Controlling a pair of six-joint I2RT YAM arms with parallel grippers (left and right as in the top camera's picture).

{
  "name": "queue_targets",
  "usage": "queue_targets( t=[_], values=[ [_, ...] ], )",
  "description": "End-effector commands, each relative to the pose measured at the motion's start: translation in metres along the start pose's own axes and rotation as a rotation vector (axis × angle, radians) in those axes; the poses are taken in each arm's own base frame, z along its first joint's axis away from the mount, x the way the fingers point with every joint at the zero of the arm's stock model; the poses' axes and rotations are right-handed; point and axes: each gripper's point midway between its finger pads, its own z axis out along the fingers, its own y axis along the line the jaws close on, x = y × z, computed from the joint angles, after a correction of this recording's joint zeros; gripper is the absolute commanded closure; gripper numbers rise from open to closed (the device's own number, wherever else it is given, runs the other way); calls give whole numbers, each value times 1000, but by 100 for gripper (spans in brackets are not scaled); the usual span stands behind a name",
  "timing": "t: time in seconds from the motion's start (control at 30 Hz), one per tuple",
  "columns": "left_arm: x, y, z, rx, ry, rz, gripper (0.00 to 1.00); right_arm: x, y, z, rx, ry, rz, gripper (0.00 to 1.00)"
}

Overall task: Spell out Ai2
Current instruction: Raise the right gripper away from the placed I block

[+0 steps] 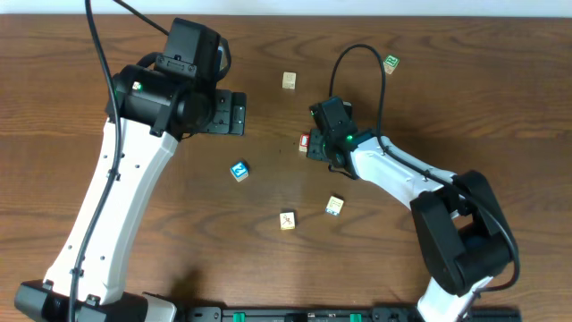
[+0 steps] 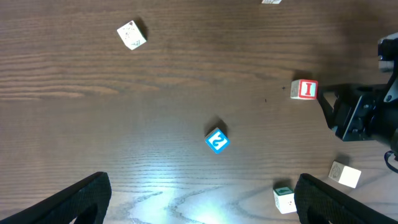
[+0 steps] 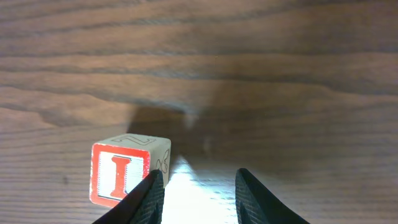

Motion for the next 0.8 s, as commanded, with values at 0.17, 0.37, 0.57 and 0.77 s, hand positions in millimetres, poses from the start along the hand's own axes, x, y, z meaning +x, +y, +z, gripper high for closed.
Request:
queue_targets(
  t=[0.17, 0.37, 0.57, 0.77],
  values=[
    [-1, 2, -9, -6, -25, -18, 4, -2, 4, 4, -26, -6, 20, 61],
    [-2, 6, -9, -28, -30, -18, 5, -3, 6, 4, -31, -14, 21, 61],
    [-2, 6, -9, -27, -30, -18, 4, -6, 8, 4, -42, -25, 26, 61],
    [-2, 6, -9, -28, -30, -18, 5, -5, 10, 4, -51, -17, 33, 61]
  ],
)
